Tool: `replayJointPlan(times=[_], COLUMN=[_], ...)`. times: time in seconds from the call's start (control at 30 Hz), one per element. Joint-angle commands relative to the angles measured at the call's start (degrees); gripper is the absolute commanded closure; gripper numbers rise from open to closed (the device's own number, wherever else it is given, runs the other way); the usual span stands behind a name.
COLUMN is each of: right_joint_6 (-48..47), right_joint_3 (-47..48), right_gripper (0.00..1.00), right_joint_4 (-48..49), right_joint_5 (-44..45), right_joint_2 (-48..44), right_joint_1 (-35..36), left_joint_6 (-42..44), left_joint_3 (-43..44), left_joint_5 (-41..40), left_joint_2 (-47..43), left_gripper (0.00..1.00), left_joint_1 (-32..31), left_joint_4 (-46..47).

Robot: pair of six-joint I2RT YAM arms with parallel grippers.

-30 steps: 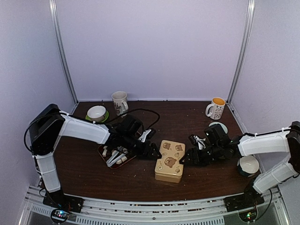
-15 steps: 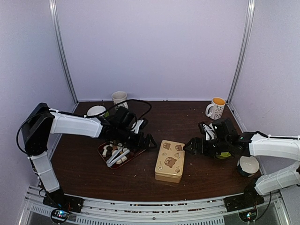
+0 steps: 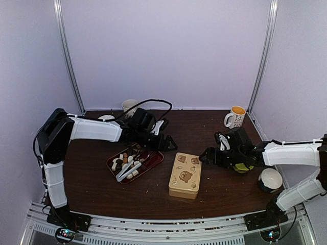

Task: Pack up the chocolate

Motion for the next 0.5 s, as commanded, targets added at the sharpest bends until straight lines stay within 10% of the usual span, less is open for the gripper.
replayJointPlan(times=[0.0,0.47], right_joint_6=[1.80,5.45], right_joint_3=[2.20,0.14], right_gripper=[0.22,0.42], right_joint_4=[4.70,10.82], right_joint_5=[-4.36,-9.84], right_joint_2=[4.38,12.76], right_joint_1=[-0.17,-0.10], left_joint_6=[0.93,-1.08], left_joint_3=[4.23,7.82], left_joint_5=[5.35,8.50], left_joint_2=[5.11,13.93], left_gripper=[0.21,0.39], left_joint_1=[0.41,0.24], left_joint_4=[1.88,0.78])
